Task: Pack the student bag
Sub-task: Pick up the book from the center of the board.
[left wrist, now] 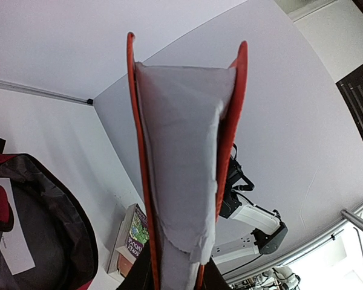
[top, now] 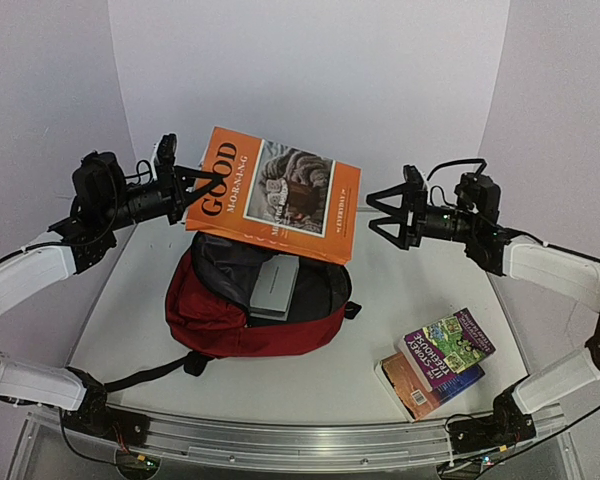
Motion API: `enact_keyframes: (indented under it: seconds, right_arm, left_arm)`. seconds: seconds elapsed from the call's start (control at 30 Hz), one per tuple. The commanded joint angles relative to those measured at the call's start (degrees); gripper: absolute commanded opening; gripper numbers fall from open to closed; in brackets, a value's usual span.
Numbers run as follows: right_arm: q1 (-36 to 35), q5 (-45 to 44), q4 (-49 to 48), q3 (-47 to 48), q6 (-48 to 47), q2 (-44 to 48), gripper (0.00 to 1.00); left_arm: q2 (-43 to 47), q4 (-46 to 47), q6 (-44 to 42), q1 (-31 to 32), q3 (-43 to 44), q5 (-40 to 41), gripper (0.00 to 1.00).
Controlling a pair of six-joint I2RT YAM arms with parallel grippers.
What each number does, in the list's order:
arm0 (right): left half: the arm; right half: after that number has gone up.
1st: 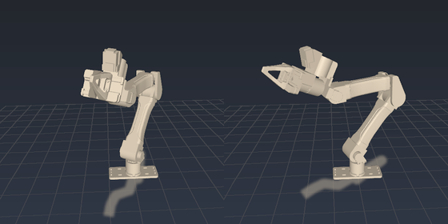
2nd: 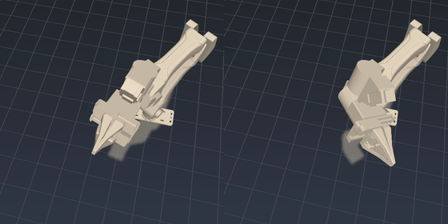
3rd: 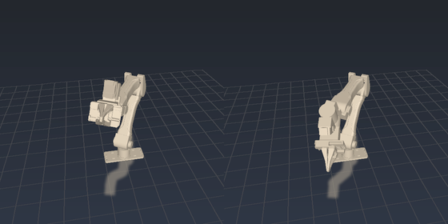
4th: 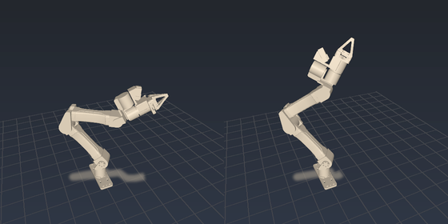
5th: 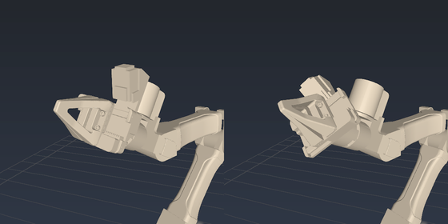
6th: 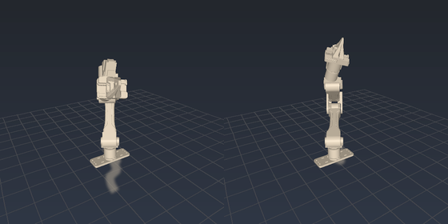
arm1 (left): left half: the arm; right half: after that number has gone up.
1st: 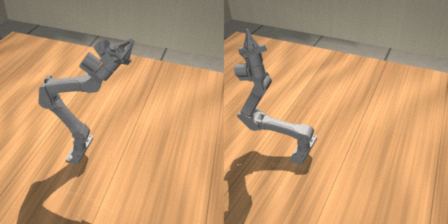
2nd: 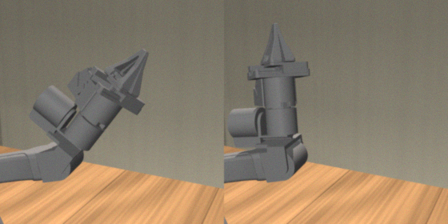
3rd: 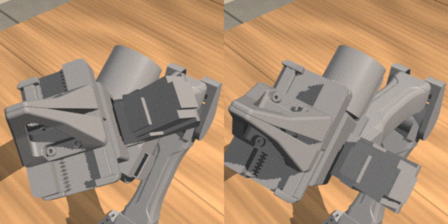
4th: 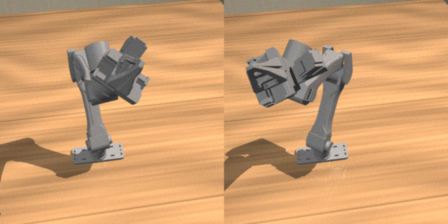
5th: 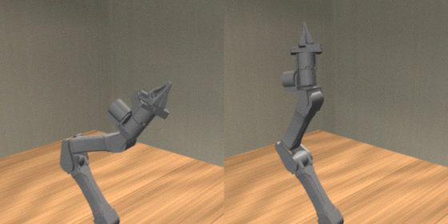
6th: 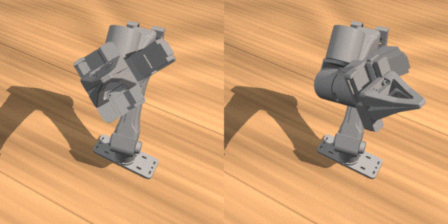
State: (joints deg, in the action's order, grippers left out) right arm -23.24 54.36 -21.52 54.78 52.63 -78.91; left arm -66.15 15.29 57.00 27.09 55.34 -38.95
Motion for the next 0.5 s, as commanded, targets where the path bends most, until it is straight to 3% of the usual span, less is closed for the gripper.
enact_keyframes:
  seconds: [0.0, 0.3, 0.47]
  right_arm:
    - [-3.06, 1.99, -6.65, -0.34, 0.67, 1.94, 0.98]
    - [-7.65, 2.79, -13.90, 1.40, 4.68, -2.38, 0.97]
    - [-9.85, 2.87, -25.98, 2.01, 12.08, -5.46, 0.79]
  left_arm:
    - [0.65, 8.23, 3.88, 0.07, 0.01, 0.26, 0.17]
    - [-0.87, 14.33, 7.55, 0.07, -1.03, -3.63, 0.18]
    - [-1.12, 14.24, 8.26, 0.06, -1.74, -4.53, 0.18]
